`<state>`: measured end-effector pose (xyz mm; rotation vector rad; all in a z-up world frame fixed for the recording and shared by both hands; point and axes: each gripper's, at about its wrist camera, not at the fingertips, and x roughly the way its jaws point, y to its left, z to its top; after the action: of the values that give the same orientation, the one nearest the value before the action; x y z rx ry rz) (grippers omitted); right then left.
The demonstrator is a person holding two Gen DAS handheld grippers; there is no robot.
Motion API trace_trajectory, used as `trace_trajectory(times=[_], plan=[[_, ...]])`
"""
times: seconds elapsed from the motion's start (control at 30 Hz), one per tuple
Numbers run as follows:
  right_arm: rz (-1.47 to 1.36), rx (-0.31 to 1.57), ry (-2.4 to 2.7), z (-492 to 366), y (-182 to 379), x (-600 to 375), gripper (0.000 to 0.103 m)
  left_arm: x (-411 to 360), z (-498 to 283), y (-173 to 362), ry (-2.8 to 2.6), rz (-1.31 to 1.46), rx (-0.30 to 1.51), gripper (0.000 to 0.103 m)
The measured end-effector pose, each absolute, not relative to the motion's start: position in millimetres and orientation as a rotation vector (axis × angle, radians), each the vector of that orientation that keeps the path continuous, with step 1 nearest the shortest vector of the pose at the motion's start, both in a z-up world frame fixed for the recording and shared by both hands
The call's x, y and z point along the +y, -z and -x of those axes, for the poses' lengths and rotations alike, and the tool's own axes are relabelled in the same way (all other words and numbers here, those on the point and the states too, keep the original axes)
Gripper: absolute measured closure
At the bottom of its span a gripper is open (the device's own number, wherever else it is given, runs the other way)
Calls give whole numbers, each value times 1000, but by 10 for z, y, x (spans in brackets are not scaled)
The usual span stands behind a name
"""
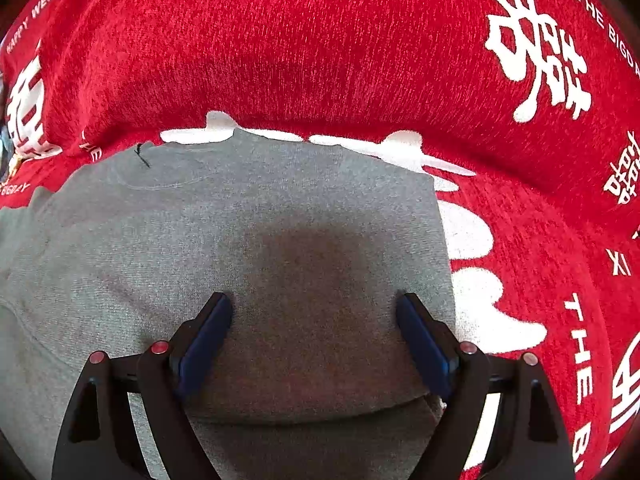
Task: Fold small clothes
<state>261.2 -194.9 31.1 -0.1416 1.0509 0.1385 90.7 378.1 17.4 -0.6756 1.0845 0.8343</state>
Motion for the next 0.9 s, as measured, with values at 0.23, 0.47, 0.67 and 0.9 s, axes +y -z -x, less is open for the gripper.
trace_trajectory(times=[0.23, 0.47, 0.67, 0.9], plan=[[142, 1019, -325, -2577, -806, -917, 15, 4502, -996, -92, -837, 692, 1030, 0], [495, 1080, -571, -2477, -393, 799, 16, 4674, -1406, -4, -819, 514, 1045, 0], [410, 1133, -537, -2655, -56, 1177, 12, 4835, -1582, 8, -818, 510, 1024, 0], [360, 1176, -452, -2892, 69, 1253, 0, 4658, -1592, -134, -762, 536, 916, 87]])
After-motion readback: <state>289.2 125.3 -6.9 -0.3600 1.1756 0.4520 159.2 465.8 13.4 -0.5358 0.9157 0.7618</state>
